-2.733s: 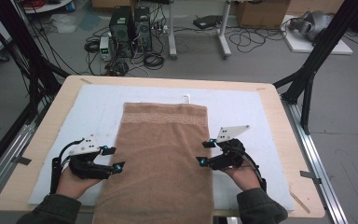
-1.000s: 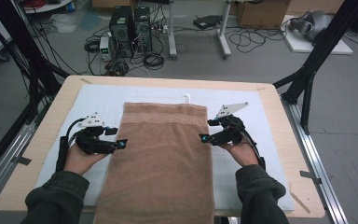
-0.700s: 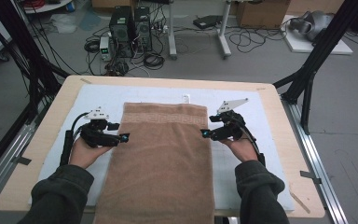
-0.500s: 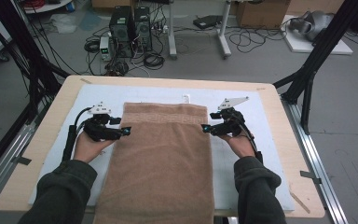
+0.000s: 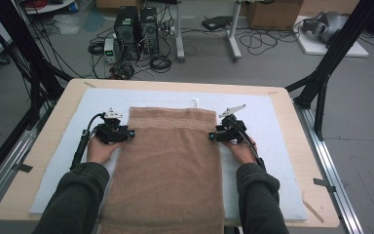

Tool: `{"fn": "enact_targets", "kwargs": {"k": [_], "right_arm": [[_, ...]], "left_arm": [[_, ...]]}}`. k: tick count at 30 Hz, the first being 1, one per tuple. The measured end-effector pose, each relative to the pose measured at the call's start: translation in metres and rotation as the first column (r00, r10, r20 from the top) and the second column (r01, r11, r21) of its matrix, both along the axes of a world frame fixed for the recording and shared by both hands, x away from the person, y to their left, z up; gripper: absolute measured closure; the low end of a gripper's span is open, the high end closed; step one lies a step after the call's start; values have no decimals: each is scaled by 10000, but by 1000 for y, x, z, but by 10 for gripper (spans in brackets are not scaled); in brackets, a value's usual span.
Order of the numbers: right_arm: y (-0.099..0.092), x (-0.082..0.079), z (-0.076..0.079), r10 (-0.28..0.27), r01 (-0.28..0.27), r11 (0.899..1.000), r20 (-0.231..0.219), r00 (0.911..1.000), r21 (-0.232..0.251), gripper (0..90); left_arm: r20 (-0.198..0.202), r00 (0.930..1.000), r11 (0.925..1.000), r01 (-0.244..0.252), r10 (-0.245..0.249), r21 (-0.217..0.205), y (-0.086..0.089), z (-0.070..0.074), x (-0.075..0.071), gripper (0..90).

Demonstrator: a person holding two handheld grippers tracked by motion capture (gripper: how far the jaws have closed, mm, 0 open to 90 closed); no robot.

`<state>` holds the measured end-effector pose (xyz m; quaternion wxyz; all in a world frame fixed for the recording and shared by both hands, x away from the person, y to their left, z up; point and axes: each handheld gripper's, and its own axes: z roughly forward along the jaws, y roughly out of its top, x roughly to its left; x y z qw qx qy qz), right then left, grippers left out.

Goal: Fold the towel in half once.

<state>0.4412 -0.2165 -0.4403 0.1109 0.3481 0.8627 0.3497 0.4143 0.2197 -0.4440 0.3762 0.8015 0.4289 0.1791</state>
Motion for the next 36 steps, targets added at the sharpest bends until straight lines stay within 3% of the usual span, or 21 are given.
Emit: {"fn": "enact_targets", "kwargs": {"k": [2,5,8,12,15,16,22,28,29,30,31,33,35,36], "right_arm": [[1,0,0,122,-121,9999,-42,9999,51,644],[2,0,1,456,-444,9984,-342,9984,358,798],[-1,-1,6,376,-362,9984,-332,9987,428,826],[-15,-9,23,293,-256,9921,-282,9992,1230,840],[-21,-21,39,689,-660,9843,-126,9975,1638,841],[-23,-27,45,868,-806,9799,-262,9959,1823,841],[-23,-73,66,1816,-1786,9645,23,9834,1948,841],[-25,-124,53,2373,-2288,9543,-225,9712,1921,841],[-25,-131,48,2429,-2342,9564,-296,9696,1747,841],[-26,-137,43,2440,-2330,9563,-427,9688,1767,836],[-28,-143,37,2423,-2293,9534,-448,9692,1962,815],[-31,-150,29,2394,-2265,9567,-517,9695,1826,736],[-35,-152,25,2206,-2068,9634,-658,9731,1708,639],[-36,-152,25,2116,-1972,9646,-678,9750,1751,622]], "left_arm": [[-30,10000,10000,17,-17,-37,0,0,0,788],[-119,9999,9998,-65,63,-166,-1,1,0,848],[-180,9998,9994,-82,76,-338,4,6,-2,856],[143,9999,9939,109,-94,-1102,13,23,-11,856],[343,9987,9911,424,-383,-1259,20,36,-24,857],[328,9984,9897,506,-466,-1338,22,39,-28,857],[724,9900,9827,1299,-1212,-1317,28,48,-76,858],[751,9788,9714,1990,-1906,-1291,35,33,-136,858],[693,9757,9665,2160,-2081,-1389,36,29,-144,857],[646,9682,9572,2488,-2417,-1481,38,24,-153,854],[571,9634,9529,2676,-2620,-1429,37,21,-158,844],[290,9550,9495,2966,-2952,-1026,37,16,-164,763],[289,9532,9461,3023,-3010,-1166,40,18,-163,684],[416,9572,9480,2895,-2865,-1322,42,22,-160,662]]}}
